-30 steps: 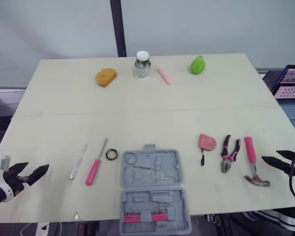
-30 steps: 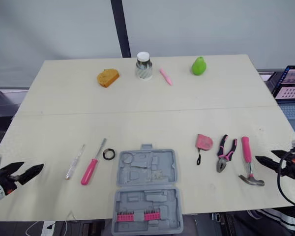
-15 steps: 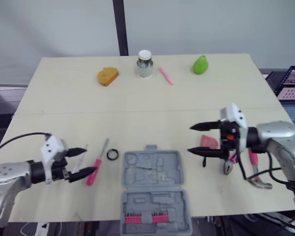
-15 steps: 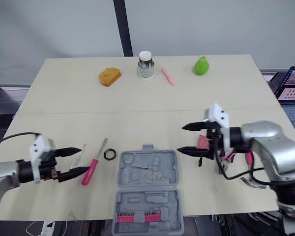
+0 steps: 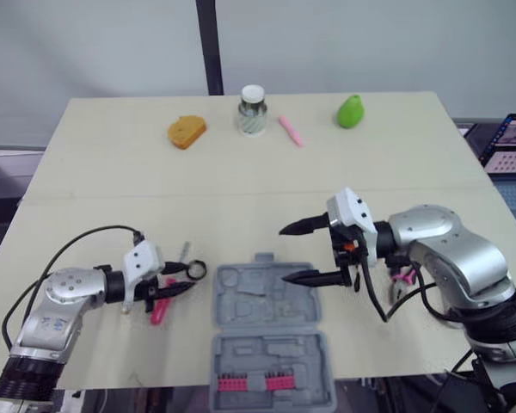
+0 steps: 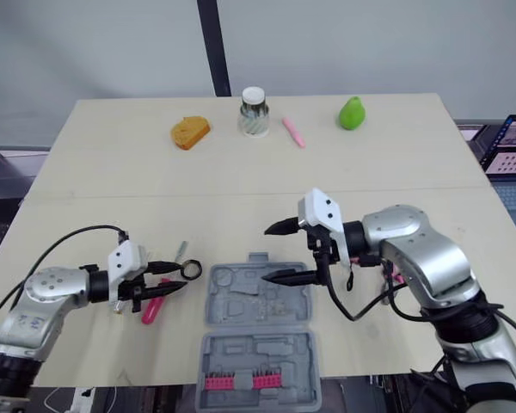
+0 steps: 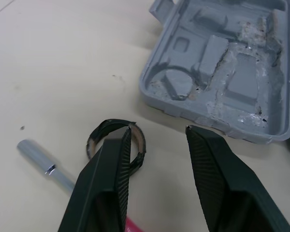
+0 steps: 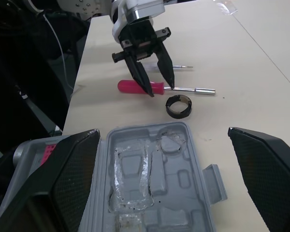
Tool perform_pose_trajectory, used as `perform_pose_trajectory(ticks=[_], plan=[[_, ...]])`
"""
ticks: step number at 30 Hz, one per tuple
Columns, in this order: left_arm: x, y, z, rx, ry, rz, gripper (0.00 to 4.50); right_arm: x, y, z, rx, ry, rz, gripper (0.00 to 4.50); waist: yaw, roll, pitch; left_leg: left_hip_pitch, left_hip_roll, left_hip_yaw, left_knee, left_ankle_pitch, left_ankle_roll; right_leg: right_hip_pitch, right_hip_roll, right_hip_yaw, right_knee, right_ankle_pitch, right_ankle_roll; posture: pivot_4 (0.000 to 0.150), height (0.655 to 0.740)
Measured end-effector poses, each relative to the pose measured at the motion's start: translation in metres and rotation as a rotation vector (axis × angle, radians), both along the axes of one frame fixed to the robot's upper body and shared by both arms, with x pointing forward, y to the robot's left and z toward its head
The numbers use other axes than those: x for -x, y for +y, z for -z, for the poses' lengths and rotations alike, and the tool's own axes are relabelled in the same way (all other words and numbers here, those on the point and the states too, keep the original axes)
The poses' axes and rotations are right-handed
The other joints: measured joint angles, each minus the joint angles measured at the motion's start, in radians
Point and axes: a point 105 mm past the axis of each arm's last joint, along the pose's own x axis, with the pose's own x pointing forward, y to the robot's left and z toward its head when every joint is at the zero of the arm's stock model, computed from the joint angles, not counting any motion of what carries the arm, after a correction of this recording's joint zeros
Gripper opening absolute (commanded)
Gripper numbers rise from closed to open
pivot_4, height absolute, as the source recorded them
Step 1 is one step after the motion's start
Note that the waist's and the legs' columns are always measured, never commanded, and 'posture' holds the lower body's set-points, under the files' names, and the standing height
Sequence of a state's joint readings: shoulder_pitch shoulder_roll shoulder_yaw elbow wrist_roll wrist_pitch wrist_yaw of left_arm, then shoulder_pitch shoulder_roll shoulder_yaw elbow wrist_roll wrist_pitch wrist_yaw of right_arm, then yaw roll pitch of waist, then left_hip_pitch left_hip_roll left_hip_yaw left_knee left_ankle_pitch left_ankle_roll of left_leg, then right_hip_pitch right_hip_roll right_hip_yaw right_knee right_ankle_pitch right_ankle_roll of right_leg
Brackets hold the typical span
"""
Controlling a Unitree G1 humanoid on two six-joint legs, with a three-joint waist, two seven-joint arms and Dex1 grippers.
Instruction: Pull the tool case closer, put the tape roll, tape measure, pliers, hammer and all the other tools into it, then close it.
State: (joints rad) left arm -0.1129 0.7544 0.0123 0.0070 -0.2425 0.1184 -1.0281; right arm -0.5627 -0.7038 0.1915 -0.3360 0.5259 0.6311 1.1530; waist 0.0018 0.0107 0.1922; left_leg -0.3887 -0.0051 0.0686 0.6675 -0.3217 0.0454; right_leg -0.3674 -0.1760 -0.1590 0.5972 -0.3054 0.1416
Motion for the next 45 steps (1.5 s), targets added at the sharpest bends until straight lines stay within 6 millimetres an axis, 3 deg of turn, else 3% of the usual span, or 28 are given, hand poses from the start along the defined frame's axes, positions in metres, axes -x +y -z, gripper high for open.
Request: perform_pose_trajectory(ticks=[2, 12, 15, 19, 45], plan=[[-0.002, -0.001, 0.004, -0.007, 0.005, 0.002, 0.13, 0.002, 0.003, 0.0, -0.003, -0.012, 0.003, 4.5, -0.001, 0.0, 0.0, 0.0, 0.0, 0.0, 0.0, 0.001, 0.0, -0.001, 0.0, 0.0, 0.001, 0.0, 0.0, 0.15, 0.74], [-0.013, 0.001, 0.004, -0.047, -0.021, 0.004, 0.13, 0.009, 0.009, 0.002, 0.003, -0.016, 0.02, 4.5, -0.002, 0.0, 0.0, 0.0, 0.0, 0.0, 0.001, 0.002, 0.0, -0.002, -0.001, 0.001, 0.005, 0.0, 0.0, 0.15, 0.74], [-0.014, 0.0, 0.004, -0.052, -0.023, 0.005, 0.92, 0.01, 0.009, 0.002, -0.001, -0.009, 0.022, 4.5, -0.003, 0.0, 0.0, 0.0, 0.0, 0.0, 0.001, 0.002, 0.0, -0.002, -0.001, 0.001, 0.005, 0.0, 0.0, 0.15, 0.74], [-0.014, 0.003, 0.007, -0.054, -0.009, -0.001, 2.84, 0.01, 0.008, 0.005, -0.002, 0.004, 0.029, 4.5, -0.002, 0.0, 0.0, 0.0, 0.0, 0.0, 0.001, 0.002, 0.0, -0.002, -0.001, 0.001, 0.006, 0.0, 0.0, 0.15, 0.74], [-0.011, -0.001, 0.018, -0.089, 0.013, 0.026, 2.84, 0.012, 0.009, 0.011, -0.026, 0.012, 0.035, 4.5, -0.002, 0.0, 0.0, 0.0, 0.0, 0.0, 0.007, 0.002, 0.0, -0.003, -0.002, 0.002, 0.011, 0.0, 0.0, 0.15, 0.74]])
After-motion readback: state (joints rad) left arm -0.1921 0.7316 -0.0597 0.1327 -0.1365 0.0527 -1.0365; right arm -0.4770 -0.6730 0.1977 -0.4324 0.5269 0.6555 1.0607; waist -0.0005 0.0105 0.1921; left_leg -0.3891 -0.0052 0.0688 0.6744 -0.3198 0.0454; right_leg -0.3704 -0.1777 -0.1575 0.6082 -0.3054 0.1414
